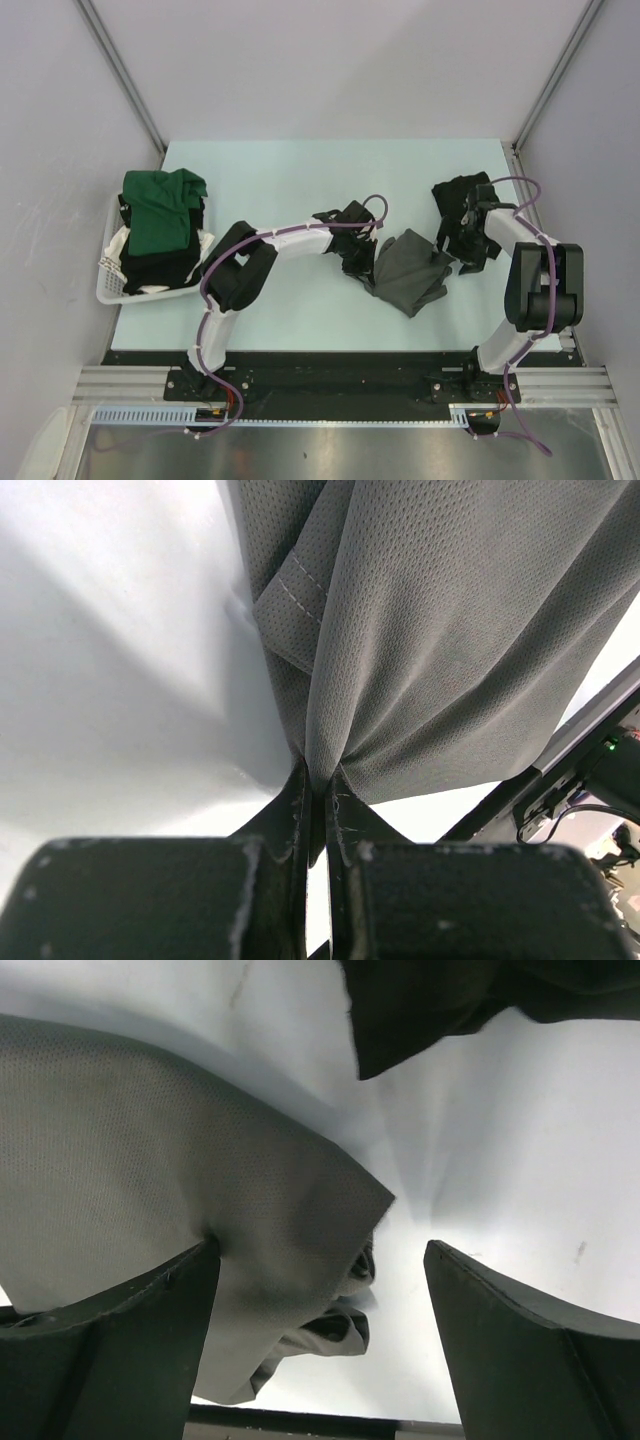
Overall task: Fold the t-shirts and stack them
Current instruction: Put the neatly folded tshirt into the corner of the board with both arms
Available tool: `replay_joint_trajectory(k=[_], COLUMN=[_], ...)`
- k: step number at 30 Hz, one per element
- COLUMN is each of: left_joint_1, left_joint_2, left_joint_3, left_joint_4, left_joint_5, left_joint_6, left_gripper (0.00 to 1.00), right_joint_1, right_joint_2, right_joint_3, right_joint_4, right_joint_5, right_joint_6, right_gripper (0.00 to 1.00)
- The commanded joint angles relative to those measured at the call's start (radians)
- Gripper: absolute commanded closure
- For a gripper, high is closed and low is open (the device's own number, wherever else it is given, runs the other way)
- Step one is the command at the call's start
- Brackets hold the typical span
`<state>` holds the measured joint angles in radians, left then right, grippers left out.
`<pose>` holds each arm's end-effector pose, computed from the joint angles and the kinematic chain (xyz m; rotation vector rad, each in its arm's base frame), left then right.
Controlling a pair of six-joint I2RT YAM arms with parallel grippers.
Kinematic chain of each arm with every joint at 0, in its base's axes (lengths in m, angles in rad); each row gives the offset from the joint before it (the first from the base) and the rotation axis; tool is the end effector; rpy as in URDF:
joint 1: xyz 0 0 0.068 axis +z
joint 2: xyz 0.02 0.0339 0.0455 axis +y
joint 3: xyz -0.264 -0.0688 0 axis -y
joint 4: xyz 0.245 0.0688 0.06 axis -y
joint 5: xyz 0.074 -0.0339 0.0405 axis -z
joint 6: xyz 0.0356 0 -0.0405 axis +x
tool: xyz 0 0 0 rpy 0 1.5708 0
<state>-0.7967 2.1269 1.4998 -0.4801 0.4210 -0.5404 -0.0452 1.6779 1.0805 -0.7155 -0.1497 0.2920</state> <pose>0.2976 -0.3252 0.1473 0.5153 2.8556 -0.9099 0.3123 -0.0088 0.1822 0.4577 2.8566 0.2615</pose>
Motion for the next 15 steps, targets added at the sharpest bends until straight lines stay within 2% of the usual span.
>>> replay_joint_trajectory(k=[1, 8, 12, 15], left_joint_1=[0.008, 0.008, 0.008, 0.008], left_joint_2=[-0.047, -0.038, -0.032, -0.031], left_joint_3=[0.034, 0.045, 0.057, 0.062], left_joint_4=[-0.028, -0.028, -0.035, -0.041], left_joint_5=[-0.010, -0.005, -0.002, -0.004], left_joint_6=[0.023, 0.019, 0.023, 0.025], left_gripper=[1.00, 1.00, 1.00, 1.00], right_joint_1=[0.041, 0.110, 0.131, 0.137], right_joint_2=[-0.026, -0.032, -0.026, -0.021], right_joint_3=[-0.027, -0.076, -0.090, -0.090], right_joint_4=[0.056, 0.120, 0.145, 0.152], right_joint_5=[0.024, 0.052, 0.056, 0.053], right_joint_6=[-0.007, 0.007, 0.007, 0.010], right_gripper=[0.12, 0.14, 0.21, 0.31])
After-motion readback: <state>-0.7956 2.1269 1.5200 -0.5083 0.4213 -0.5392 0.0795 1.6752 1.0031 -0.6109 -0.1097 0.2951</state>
